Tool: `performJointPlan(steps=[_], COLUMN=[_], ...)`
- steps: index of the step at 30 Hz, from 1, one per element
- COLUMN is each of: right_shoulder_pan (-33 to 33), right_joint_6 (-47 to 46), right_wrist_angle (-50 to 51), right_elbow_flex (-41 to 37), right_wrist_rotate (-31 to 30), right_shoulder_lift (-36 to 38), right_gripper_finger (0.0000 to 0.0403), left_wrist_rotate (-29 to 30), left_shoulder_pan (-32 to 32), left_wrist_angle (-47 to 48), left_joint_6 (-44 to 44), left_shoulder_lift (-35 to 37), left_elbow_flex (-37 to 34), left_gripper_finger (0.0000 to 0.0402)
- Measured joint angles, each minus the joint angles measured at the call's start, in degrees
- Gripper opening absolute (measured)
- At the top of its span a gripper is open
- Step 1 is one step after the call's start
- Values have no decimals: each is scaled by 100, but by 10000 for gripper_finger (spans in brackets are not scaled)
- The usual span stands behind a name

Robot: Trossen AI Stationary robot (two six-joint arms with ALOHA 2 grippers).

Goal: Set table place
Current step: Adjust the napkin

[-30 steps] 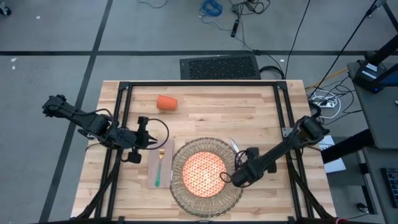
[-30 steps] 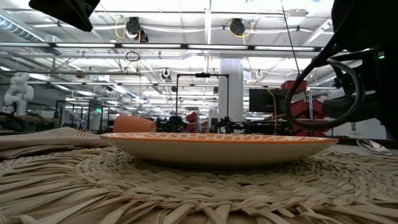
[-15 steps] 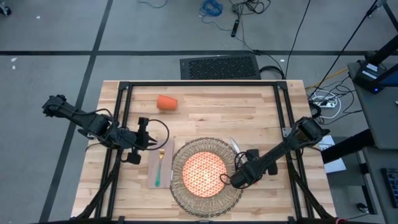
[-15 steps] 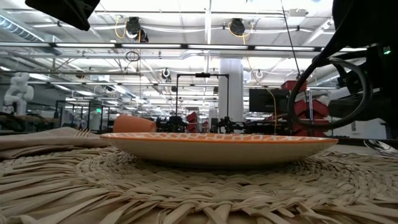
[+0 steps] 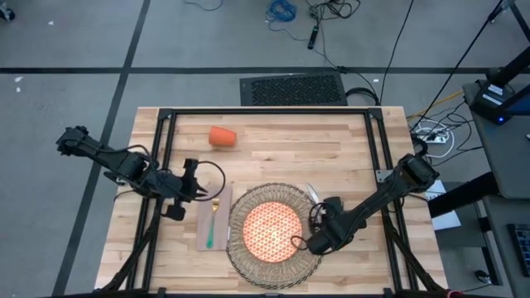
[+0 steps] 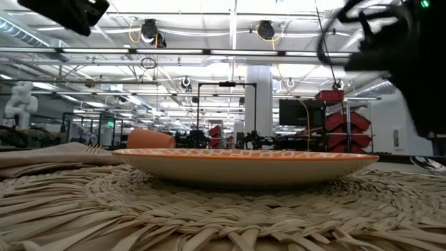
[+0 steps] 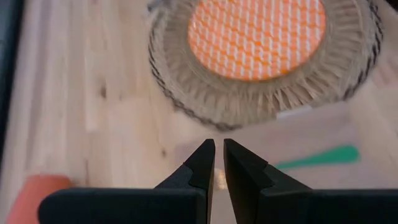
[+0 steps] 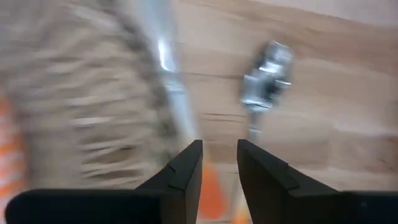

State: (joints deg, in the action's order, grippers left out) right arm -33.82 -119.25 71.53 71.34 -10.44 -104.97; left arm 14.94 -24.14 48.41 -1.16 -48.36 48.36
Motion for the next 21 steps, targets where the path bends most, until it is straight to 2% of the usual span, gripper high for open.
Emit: performJointPlan(steps=[5,8,11,15,17,19,21], right_shoulder_pan=[-170,-303,-383,-387,-396,-396,-393], right_joint_6=[890,1436,2063,3027,3547,4023,4396], right_wrist_angle=[-871,-1631,-2251,-2849,-3108,-3265,-3365], right_elbow_flex=[403,425,425,425,425,425,425], right_wrist_rotate=[-845,-1365,-1670,-1855,-2042,-2214,-2362], right_shoulder_lift=[7,9,-3,-15,-15,-15,-15], right_gripper_finger=[87,87,87,87,87,87,86], left_wrist_rotate=[-36,-32,-9,627,730,484,-175], left_shoulder_pan=[0,0,7,177,336,488,629], left_wrist_angle=[565,541,361,371,363,257,-5], left_joint_6=[364,537,576,910,976,1043,1141], left_shoulder_lift=[18,61,-32,-301,-534,-846,-1199], left_elbow_flex=[-124,-491,-492,-517,-542,-555,-642], left_gripper_finger=[22,22,22,22,22,22,22])
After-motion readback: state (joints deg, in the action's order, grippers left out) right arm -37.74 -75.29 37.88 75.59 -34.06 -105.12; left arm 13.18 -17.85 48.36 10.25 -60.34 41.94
